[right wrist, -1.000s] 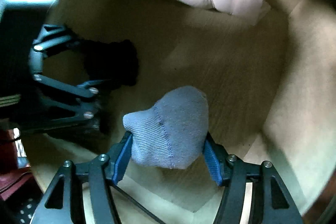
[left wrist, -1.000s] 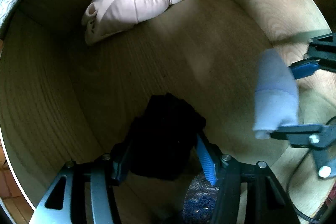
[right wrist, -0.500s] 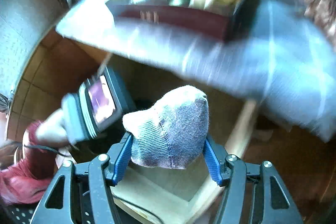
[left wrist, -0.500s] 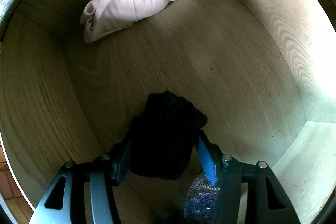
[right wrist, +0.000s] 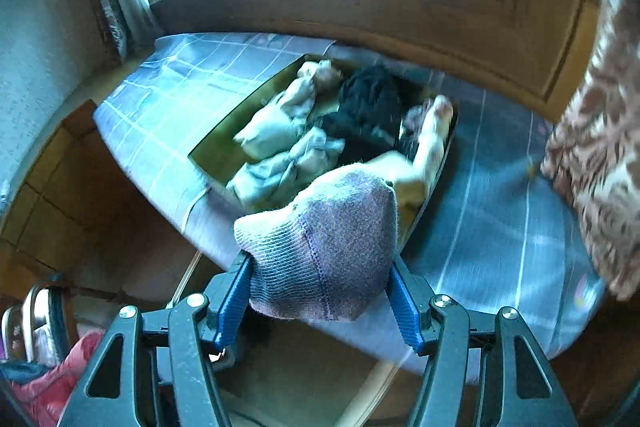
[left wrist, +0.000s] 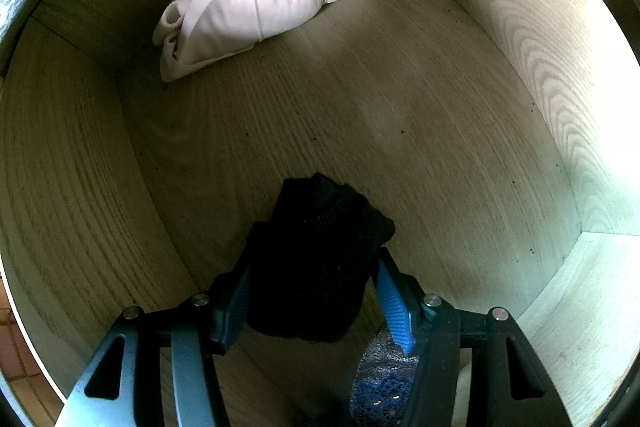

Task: Take underwear out of drawer
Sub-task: 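Carry the light blue knit cloth over the tin tray with the right tool, then lower the light blue knit cloth into the tray and open the right tool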

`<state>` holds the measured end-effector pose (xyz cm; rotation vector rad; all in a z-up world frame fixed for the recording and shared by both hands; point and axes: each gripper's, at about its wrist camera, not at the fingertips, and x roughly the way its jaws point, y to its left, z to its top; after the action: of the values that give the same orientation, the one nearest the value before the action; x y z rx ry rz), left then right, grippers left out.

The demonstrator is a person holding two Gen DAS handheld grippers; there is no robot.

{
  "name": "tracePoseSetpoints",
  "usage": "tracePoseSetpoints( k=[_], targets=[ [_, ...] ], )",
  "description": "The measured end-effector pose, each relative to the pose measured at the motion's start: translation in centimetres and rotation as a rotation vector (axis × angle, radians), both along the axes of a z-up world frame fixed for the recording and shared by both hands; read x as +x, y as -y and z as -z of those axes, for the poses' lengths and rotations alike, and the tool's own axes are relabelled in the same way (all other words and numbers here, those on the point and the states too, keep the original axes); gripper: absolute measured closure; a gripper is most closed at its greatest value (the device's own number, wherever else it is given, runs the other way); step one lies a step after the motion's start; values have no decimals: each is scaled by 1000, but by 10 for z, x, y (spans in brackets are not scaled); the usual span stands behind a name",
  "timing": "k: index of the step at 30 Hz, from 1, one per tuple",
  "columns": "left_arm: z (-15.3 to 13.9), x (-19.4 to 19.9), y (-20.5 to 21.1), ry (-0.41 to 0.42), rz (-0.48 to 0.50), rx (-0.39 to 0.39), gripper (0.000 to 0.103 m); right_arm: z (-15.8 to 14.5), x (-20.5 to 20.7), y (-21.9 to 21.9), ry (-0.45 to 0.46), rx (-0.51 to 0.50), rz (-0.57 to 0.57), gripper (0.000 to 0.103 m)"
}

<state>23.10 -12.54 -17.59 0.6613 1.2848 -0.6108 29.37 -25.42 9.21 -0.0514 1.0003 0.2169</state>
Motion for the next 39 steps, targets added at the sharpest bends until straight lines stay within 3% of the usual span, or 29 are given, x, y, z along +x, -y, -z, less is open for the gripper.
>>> tracePoseSetpoints(
  k=[3,9,15,21,24,32,39],
  targets=[
    [-3,2,-2,-3,-4,-6,45,-8,40,-15,-29,-19,-1,39],
    [-1,2,-5,-5,-5,-11,45,33,91,-38,-131,-112,-28,39],
    [-2,2,-6,-5,-5,-11,45,69,116,-53,-213,-200,-61,39],
    [-2,1,-6,-6,-5,-11,45,97,131,-64,-279,-148,-103,39],
    [-2,2,-7,-6,-6,-12,45,104,132,-57,-298,-179,-79,39],
    [-3,1,-6,-3,-3,-8,45,99,117,-33,-267,-145,-59,34],
    [-2,-1,-4,0,-1,3,45,51,70,-26,-40,-55,-53,30]
  ],
)
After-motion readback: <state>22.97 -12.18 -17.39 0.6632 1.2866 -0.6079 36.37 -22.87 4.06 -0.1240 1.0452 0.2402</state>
